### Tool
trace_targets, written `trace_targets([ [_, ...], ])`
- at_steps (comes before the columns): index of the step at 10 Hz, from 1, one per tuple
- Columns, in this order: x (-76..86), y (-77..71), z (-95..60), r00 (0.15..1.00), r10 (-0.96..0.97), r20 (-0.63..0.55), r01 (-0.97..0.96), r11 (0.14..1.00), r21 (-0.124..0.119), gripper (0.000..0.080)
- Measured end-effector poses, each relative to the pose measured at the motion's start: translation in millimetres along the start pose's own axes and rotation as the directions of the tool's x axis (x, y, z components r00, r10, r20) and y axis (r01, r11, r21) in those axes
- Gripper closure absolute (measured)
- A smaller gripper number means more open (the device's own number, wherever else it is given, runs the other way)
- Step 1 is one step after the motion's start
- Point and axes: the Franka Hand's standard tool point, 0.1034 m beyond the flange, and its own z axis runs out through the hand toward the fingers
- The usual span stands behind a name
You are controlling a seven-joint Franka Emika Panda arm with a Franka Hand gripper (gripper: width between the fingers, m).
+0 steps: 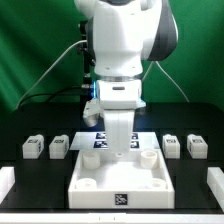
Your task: Assemble one leg
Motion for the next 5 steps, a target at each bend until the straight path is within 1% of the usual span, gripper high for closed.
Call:
trace_targets([
  [1,13.8,11.4,-1.9,1.0,-0.008,-0.006,0.008,1.0,0.001,0.0742],
  [2,29.5,26.4,-3.0,1.0,-0.001,-0.015,0.001,1.0,-0.005,0.0742],
  [3,41.9,37.4,-3.5,1.0,0.007,-0.024,-0.007,1.0,-0.016,0.0742],
  [4,50.9,48.4,-3.7,0.999,0.011,-0.031,-0.011,1.0,-0.023,0.0742],
  [5,57.6,55.7,-1.8,0.999,0.016,-0.033,-0.016,1.0,-0.008,0.0742],
])
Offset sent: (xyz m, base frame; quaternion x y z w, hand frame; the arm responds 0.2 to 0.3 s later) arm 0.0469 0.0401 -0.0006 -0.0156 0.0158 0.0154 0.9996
